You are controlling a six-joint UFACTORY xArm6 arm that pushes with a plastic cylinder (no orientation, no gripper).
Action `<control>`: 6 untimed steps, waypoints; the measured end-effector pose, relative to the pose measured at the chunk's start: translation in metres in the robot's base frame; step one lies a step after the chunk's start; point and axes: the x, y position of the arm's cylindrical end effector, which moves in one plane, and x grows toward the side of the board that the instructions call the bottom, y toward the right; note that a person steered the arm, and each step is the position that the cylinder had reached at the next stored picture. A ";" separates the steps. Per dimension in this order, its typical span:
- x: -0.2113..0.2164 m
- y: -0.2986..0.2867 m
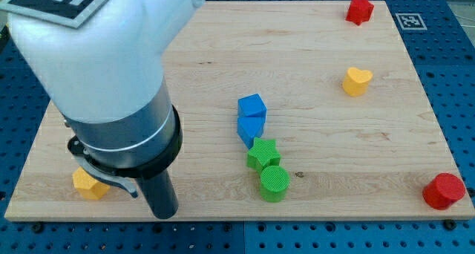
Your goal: Drag the yellow hexagon horizontal to the green star
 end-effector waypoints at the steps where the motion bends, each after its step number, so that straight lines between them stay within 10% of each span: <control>1: 0.000 -0.007; 3: 0.000 -0.104; 6: -0.036 -0.100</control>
